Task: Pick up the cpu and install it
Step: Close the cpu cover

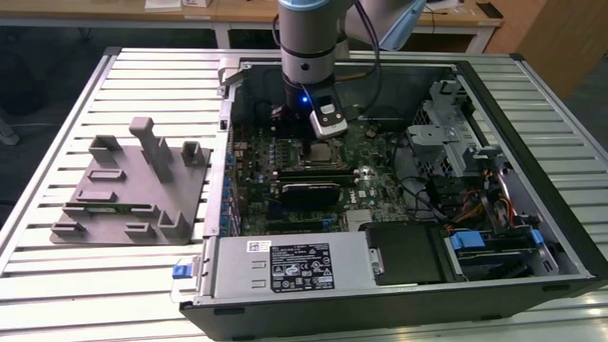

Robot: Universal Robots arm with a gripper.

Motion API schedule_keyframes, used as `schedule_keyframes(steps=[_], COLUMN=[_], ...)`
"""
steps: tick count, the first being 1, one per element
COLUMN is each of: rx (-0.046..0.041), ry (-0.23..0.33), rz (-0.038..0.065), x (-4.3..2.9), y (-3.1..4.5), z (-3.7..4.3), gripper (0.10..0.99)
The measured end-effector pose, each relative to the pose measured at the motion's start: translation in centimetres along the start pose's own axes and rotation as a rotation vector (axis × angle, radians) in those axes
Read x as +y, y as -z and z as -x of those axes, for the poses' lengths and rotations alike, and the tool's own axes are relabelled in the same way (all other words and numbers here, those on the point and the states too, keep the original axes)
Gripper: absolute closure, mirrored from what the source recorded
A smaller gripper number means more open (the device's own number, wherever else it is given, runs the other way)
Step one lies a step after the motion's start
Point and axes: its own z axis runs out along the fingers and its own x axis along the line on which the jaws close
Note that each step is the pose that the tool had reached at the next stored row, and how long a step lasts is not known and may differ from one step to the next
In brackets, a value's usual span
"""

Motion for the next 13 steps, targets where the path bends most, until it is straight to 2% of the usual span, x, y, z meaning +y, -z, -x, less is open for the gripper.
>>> schedule_keyframes(steps=[13], rx=[0.0016], ry=[0.065], rz=[0.002], x=[-0.11], y=[-0.55], z=[-0.49], gripper=[0.980])
